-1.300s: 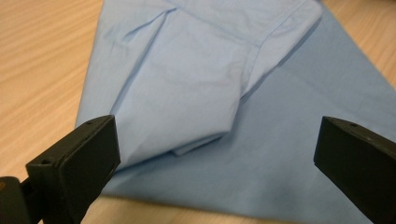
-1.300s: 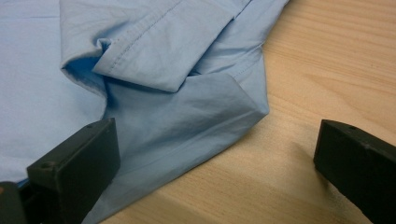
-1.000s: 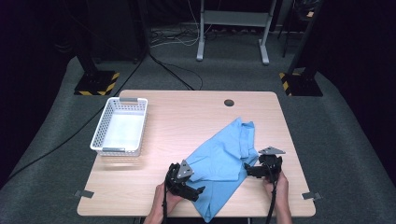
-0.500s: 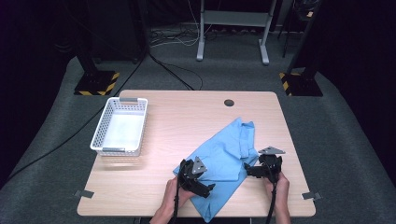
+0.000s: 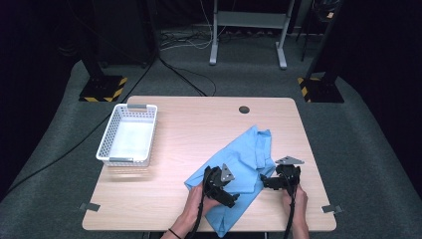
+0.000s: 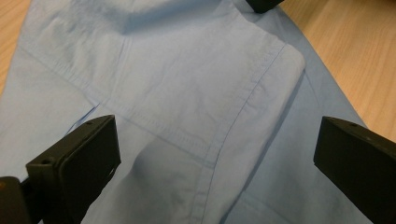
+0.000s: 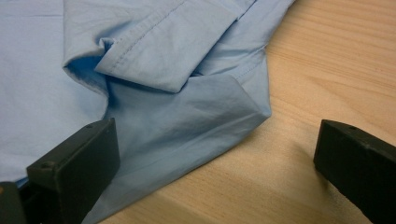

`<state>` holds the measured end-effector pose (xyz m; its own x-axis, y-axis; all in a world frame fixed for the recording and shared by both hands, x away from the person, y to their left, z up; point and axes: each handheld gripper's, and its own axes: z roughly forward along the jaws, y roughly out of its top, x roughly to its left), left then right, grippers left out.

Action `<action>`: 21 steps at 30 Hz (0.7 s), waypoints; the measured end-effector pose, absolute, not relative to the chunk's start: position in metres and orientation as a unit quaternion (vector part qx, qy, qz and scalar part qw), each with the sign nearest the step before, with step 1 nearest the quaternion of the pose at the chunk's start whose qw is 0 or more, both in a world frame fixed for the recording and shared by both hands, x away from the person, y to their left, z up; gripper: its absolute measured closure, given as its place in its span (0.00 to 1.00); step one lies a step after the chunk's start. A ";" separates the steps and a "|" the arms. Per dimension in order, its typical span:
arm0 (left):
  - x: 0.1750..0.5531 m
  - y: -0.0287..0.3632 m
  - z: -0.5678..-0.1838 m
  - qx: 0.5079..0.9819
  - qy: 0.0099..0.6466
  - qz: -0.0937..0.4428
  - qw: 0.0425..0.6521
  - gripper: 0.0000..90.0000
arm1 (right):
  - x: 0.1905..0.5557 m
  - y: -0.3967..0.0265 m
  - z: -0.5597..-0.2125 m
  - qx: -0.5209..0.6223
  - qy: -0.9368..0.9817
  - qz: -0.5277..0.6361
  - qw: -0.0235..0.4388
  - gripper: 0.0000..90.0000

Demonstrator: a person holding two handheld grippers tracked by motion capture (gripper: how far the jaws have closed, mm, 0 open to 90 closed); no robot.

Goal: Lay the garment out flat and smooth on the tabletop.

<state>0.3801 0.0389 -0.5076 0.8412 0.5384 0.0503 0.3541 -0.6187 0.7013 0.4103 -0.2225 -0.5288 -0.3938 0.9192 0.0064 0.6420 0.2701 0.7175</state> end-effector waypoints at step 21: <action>0.388 0.000 -0.514 0.908 0.227 0.100 0.337 0.31 | 0.411 -0.223 -0.529 0.506 0.769 0.327 0.211 0.00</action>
